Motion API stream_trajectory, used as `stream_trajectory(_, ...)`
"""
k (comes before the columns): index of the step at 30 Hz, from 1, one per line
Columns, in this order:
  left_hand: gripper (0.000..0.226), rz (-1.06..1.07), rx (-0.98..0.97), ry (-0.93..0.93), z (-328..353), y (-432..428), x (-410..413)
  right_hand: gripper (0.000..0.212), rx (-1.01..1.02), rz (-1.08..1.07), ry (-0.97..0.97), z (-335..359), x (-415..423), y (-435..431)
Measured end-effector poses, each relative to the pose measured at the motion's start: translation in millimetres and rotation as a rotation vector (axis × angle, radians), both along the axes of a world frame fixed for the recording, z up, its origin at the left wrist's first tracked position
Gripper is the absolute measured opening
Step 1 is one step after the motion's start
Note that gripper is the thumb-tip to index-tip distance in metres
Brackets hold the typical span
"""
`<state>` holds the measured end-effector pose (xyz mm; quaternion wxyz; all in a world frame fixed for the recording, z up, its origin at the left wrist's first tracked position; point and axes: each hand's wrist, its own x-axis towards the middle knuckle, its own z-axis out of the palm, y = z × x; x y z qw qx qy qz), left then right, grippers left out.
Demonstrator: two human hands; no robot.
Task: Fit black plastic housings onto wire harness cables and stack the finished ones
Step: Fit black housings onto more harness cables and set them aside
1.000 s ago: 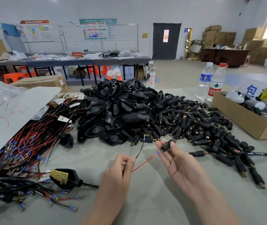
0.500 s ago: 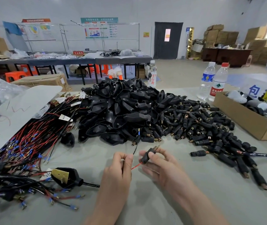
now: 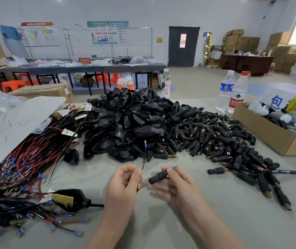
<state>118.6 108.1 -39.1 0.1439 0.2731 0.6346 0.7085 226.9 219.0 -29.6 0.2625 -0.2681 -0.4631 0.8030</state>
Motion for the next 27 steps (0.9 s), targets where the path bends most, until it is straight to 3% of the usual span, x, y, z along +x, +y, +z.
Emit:
stream_trajectory(5, 0.025, -0.093, 0.032, -0.129, 0, -1, -8, 0.02, -0.048, -0.025, 0.083, 1, 1, 3)
stream_trajectory(7, 0.023, -0.096, 0.003, -0.099, 1, 0, -7, 0.02, -0.092, -0.02, 0.104, 0, 1, 2)
stream_trajectory(10, 0.044, -0.095, -0.035, -0.049, 4, 0, -5, 0.018, -0.162, -0.023, 0.134, 0, 1, 2)
stream_trajectory(16, 0.033, -0.125, -0.133, -0.025, 5, -6, -11, 0.016, -0.287, -0.106, 0.189, -1, 4, 15)
stream_trajectory(22, 0.027, -0.381, -0.257, 0.035, 11, -12, -5, 0.016, -0.271, -0.097, 0.168, -4, 3, 15)
stream_trajectory(25, 0.045, -0.39, -0.308, 0.059, 10, -12, -5, 0.016, -0.258, -0.104, 0.168, -5, 4, 16)
stream_trajectory(27, 0.046, -0.387, -0.319, 0.045, 9, -11, -5, 0.017, -0.249, -0.099, 0.171, -5, 4, 16)
